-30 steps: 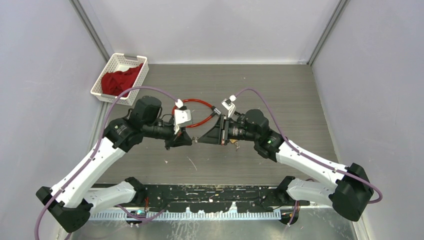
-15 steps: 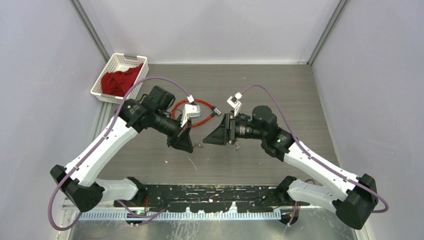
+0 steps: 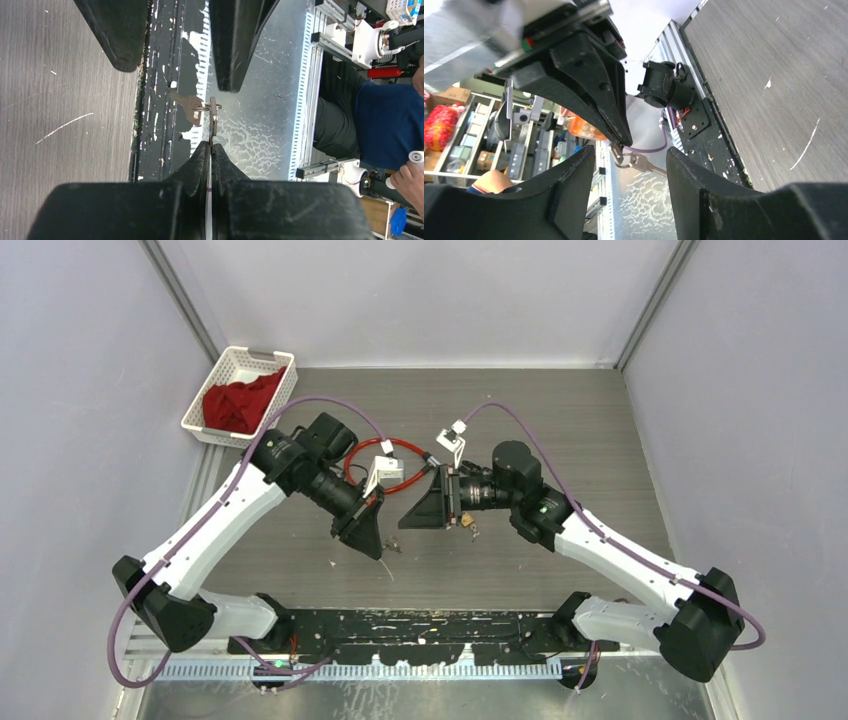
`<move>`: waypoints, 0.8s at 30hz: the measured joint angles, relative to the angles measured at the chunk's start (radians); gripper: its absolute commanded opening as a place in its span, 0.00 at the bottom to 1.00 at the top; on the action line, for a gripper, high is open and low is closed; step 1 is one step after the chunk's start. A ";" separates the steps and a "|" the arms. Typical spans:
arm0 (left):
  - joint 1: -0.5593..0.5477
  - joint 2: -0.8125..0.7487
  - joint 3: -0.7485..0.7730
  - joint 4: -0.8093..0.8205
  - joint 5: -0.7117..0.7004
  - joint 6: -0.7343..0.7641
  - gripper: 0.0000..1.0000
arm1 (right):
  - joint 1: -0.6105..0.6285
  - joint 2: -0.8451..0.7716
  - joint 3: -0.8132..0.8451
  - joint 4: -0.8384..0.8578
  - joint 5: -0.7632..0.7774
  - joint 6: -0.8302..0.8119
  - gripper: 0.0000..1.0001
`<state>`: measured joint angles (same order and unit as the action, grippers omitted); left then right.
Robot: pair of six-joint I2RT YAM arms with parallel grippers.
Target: Unlock with the key
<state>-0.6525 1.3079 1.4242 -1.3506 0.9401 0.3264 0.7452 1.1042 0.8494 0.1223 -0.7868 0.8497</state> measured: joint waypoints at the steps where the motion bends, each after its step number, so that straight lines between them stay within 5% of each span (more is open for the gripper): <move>1: 0.000 0.004 0.008 -0.011 -0.001 0.005 0.00 | 0.003 0.006 -0.008 0.009 -0.004 0.008 0.65; 6: 0.000 0.006 0.035 -0.025 -0.082 0.089 0.00 | 0.006 0.015 -0.032 0.002 0.020 0.044 0.69; 14: -0.101 -0.168 0.007 0.165 -0.547 0.526 0.00 | -0.052 0.039 -0.058 0.079 0.083 0.183 0.70; 18: -0.170 -0.340 -0.181 0.421 -0.694 0.846 0.00 | -0.056 0.099 -0.056 0.148 0.074 0.230 0.69; 24: -0.196 -0.525 -0.478 0.728 -0.737 1.292 0.00 | -0.063 0.171 -0.061 0.316 0.013 0.329 0.67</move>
<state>-0.8486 0.7834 0.9459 -0.6228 0.2031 1.6184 0.6827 1.2751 0.7879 0.4381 -0.7742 1.1786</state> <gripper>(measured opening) 0.007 0.690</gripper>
